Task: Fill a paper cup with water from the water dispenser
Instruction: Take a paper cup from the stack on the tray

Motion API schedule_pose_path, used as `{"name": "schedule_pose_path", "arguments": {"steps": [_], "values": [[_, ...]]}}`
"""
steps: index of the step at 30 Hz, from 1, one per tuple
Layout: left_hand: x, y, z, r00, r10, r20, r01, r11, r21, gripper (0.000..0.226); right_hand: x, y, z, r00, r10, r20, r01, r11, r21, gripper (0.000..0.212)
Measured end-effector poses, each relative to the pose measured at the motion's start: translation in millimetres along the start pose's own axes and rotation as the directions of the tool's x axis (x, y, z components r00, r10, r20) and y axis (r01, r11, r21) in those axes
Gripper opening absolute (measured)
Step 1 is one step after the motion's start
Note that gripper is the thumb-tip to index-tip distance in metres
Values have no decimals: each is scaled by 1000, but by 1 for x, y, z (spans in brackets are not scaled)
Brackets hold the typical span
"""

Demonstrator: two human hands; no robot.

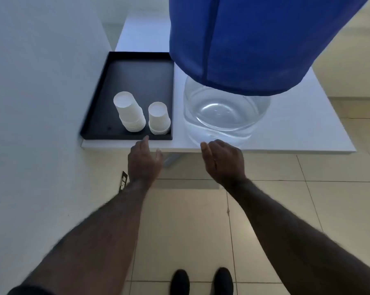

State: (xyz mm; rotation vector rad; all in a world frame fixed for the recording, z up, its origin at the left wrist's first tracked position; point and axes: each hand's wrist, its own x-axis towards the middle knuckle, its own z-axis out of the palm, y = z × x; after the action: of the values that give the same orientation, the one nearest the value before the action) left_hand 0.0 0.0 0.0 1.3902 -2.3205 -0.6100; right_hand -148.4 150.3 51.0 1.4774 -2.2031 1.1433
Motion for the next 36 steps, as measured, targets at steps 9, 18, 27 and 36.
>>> {"name": "schedule_pose_path", "arguments": {"steps": [9,18,27,36], "values": [[28,-8,19,991,6,-130,-7,1000,-10,60,43,-23,67,963,-32,268,17,998,56,19],[47,-7,36,944,13,-328,-18,1000,-13,53,88,-28,113,914,29,404,-57,997,59,31],[63,-1,40,951,-50,-305,6,990,-144,58,102,-31,124,916,71,396,-100,994,51,12],[76,1,41,958,-101,-270,39,973,-228,62,108,-36,125,921,111,373,-145,987,65,11]]}}
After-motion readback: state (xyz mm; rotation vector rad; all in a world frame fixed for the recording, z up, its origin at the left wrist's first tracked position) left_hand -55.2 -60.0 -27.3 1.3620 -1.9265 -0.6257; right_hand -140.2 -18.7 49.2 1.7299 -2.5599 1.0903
